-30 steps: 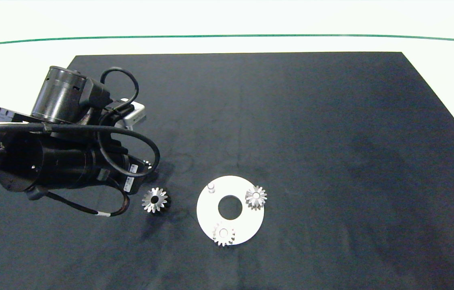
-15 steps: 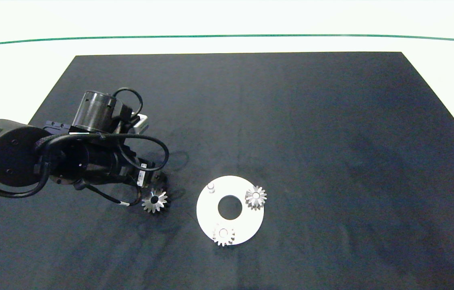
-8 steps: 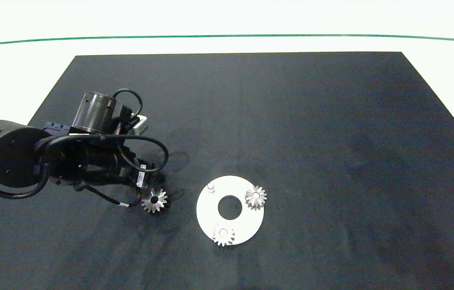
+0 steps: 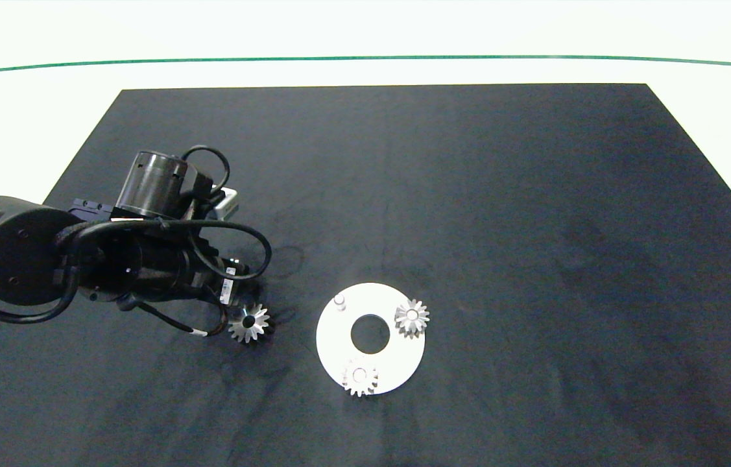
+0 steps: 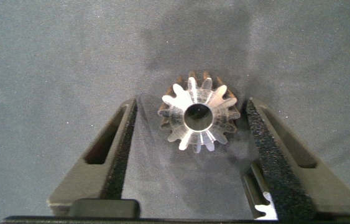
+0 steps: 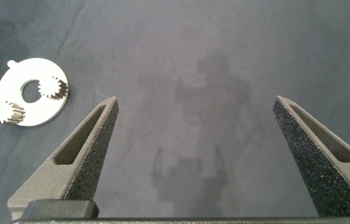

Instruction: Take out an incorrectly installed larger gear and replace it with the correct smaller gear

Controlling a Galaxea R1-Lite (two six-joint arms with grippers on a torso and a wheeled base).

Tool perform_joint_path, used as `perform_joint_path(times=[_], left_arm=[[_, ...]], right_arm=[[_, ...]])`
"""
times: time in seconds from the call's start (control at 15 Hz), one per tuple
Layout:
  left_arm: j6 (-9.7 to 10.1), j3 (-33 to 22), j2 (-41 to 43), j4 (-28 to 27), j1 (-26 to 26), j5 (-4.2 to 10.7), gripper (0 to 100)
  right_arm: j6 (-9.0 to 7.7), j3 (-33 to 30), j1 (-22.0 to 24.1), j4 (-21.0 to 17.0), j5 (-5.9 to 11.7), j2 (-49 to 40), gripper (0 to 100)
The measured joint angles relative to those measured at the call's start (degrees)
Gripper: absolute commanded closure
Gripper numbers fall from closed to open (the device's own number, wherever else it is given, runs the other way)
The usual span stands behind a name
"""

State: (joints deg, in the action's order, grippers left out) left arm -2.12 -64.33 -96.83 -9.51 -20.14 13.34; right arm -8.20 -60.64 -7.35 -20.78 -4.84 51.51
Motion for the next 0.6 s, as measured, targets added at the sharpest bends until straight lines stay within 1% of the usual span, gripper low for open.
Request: perform_joint_path(times=[0.27, 0.47, 0.6], left_arm=[[-0.09, 0.0, -0.1, 0.0, -0.4, 0.02, 43], [0.00, -0.2, -0.3, 0.0, -0.7, 0.02, 50], [0.04, -0.1, -0.4, 0.1, -1.1, 0.06, 53]], right_arm=[[0.02, 0.0, 0.0, 0.0, -0.01, 0.0, 0], [0.02, 0.0, 0.0, 0.0, -0.01, 0.0, 0], [0.05, 0.0, 0.0, 0.1, -0.04, -0.1, 0]])
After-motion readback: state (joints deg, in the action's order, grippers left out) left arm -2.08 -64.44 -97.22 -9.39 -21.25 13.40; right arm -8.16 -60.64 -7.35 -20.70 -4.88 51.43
